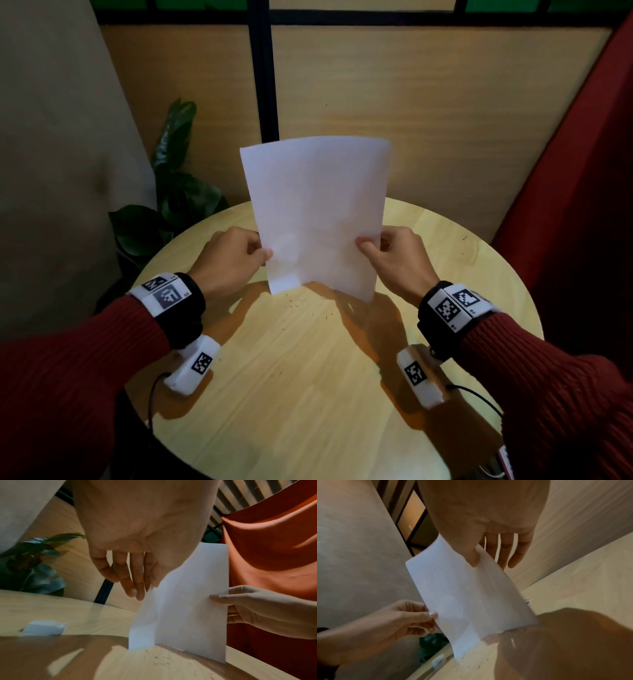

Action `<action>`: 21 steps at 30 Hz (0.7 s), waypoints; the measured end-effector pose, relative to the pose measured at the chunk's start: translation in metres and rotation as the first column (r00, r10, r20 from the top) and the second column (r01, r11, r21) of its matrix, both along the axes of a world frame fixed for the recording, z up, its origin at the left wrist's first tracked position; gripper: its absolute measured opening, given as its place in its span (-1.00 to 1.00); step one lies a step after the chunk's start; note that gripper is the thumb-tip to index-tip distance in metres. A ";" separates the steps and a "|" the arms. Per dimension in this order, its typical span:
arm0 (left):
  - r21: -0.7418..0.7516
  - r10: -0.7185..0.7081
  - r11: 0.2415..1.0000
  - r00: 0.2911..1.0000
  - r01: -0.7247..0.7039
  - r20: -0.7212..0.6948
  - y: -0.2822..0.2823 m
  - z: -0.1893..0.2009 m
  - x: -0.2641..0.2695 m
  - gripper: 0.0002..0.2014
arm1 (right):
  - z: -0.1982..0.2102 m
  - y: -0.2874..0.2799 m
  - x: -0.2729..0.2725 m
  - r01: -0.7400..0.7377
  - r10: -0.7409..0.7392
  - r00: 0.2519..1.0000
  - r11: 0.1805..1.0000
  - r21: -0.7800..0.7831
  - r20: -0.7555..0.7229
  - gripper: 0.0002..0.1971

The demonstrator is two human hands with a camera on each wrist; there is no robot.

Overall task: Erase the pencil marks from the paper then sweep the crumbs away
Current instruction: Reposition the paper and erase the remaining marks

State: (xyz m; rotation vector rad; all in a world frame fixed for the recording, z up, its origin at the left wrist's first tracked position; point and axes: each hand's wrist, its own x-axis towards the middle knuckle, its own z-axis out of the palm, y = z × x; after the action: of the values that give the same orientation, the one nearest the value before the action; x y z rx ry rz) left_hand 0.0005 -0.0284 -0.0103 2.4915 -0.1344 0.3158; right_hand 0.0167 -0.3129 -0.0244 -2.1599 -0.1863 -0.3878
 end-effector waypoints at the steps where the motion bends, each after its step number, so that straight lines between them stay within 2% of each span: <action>1: 0.006 0.003 1.000 1.000 -0.003 -0.002 0.001 -0.001 0.001 -0.70 | -0.002 0.001 0.000 0.011 -0.011 1.000 1.000 -0.004 -0.005 -0.69; 4: -0.039 0.038 0.999 0.994 -0.034 0.100 -0.001 0.002 0.000 -0.67 | -0.001 0.001 0.002 0.034 -0.036 0.999 0.998 0.047 0.031 -0.66; 8: 0.046 0.050 0.998 0.999 -0.051 0.020 -0.003 0.001 0.000 -0.68 | -0.003 0.003 -0.001 0.045 -0.045 0.999 0.999 -0.020 0.000 -0.70; 12: 0.060 0.071 0.995 0.990 -0.079 0.121 -0.004 0.010 0.003 -0.64 | -0.003 0.003 0.001 0.095 -0.095 0.995 0.995 0.038 0.010 -0.73; 16: 0.157 0.034 0.987 0.999 -0.035 0.011 -0.001 0.007 0.001 -0.70 | 0.000 0.001 -0.004 0.063 -0.063 0.998 0.998 -0.020 -0.028 -0.80; 19: 0.043 0.016 0.999 0.997 -0.019 0.074 0.002 0.016 0.001 -0.69 | 0.010 -0.004 -0.001 0.024 -0.022 1.000 0.996 0.082 -0.018 -0.75; 21: -0.093 -0.042 0.995 0.999 0.044 0.029 0.003 0.029 -0.003 -0.68 | 0.023 -0.007 0.000 -0.028 0.030 1.000 0.984 0.174 -0.006 -0.81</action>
State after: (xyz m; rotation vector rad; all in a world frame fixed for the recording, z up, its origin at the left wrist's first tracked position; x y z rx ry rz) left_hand -0.0026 -0.0251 0.0189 2.3888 -0.1800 0.3309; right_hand 0.0164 -0.3196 -0.0014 -1.9842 -0.1718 -0.3641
